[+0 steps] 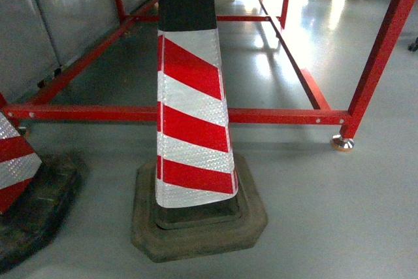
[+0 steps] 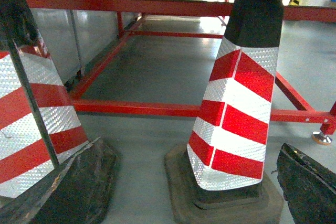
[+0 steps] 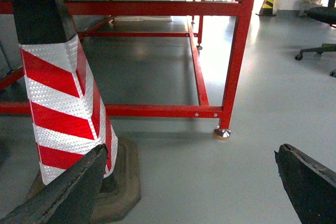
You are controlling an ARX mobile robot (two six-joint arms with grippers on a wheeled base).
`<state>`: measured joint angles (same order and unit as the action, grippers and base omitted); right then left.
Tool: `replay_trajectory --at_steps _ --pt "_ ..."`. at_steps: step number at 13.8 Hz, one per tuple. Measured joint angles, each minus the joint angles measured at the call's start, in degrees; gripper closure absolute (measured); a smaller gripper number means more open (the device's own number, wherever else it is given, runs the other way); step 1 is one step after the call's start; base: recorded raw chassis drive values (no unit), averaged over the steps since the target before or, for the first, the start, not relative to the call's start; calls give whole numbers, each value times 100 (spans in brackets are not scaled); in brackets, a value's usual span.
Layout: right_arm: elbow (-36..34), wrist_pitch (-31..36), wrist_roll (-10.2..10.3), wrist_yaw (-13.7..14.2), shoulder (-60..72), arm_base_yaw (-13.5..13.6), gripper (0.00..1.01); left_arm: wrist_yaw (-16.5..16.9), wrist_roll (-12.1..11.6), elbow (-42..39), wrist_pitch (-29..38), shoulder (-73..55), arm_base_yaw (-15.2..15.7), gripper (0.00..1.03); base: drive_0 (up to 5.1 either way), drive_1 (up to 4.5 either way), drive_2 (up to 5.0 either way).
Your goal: Pick blue part to blue bin on bottom shelf
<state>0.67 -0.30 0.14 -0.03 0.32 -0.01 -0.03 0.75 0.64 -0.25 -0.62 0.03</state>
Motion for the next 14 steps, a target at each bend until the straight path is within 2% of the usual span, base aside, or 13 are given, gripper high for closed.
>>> replay_trajectory --at_steps 14 --pt "0 0 0 0 0 0 3 0 0 0 0 0 0 5 0 0 0"
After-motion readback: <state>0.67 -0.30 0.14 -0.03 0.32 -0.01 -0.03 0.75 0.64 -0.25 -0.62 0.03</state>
